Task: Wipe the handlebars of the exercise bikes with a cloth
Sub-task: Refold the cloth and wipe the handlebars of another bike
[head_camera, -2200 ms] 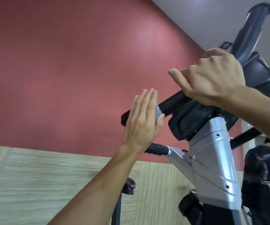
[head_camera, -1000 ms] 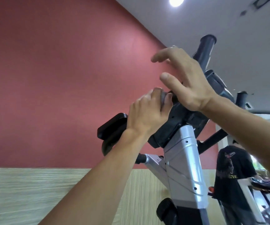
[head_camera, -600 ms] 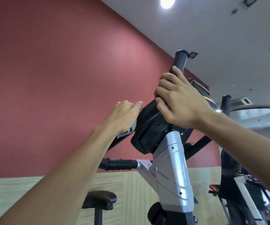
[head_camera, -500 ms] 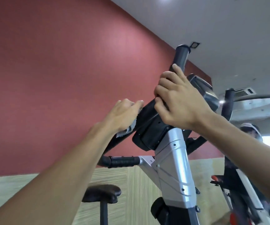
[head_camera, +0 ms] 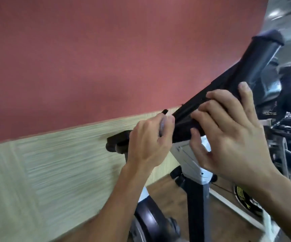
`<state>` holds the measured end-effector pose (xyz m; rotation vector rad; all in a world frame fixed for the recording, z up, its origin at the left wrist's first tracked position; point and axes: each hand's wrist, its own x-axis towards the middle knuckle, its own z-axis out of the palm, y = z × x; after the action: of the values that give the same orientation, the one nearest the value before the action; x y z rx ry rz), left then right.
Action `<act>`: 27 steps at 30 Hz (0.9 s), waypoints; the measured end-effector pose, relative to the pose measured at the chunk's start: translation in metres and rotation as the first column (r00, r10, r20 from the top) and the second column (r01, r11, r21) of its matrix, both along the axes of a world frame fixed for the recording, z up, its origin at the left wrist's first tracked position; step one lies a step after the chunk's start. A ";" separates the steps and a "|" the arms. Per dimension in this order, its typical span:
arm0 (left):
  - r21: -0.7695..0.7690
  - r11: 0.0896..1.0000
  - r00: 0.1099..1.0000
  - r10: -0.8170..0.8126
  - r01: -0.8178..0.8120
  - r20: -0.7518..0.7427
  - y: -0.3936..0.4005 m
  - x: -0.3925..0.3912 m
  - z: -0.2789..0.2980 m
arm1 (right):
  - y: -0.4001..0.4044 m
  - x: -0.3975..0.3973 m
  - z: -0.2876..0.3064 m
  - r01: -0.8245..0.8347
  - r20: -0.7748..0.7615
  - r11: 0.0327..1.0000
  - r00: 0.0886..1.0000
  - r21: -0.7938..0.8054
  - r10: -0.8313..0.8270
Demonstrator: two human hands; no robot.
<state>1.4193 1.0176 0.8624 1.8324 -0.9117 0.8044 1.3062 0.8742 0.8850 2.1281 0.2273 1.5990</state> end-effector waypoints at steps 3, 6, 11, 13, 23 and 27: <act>0.053 0.999 0.992 -0.001 0.008 -0.128 -0.001 -0.007 0.013 | 0.011 -0.010 0.001 0.067 -0.074 0.995 0.995 0.070 -0.062; 0.134 0.991 0.977 0.021 0.008 -0.213 -0.014 -0.012 0.030 | 0.017 -0.015 0.002 0.081 -0.123 0.985 0.990 0.149 -0.063; 0.196 0.966 0.980 -0.141 0.166 -0.138 -0.018 -0.001 0.037 | 0.027 -0.016 0.004 0.150 -0.163 0.963 0.980 0.224 -0.114; 0.230 0.947 0.974 -0.207 0.224 -0.095 -0.008 0.010 0.030 | 0.033 -0.018 0.004 0.204 -0.160 0.948 0.973 0.245 -0.168; 0.320 0.794 0.854 -0.450 0.517 -0.263 0.031 0.092 0.039 | 0.072 0.001 -0.016 0.312 -0.137 0.824 0.950 0.473 -0.281; 0.288 0.650 0.695 -0.546 0.704 -0.467 0.039 0.135 0.032 | 0.090 0.030 -0.029 0.366 -0.209 0.812 0.930 0.455 -0.302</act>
<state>1.5540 1.0562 0.8947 1.7420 -1.4742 -0.2026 1.3362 0.9643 0.8556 2.4667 -0.5522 1.4098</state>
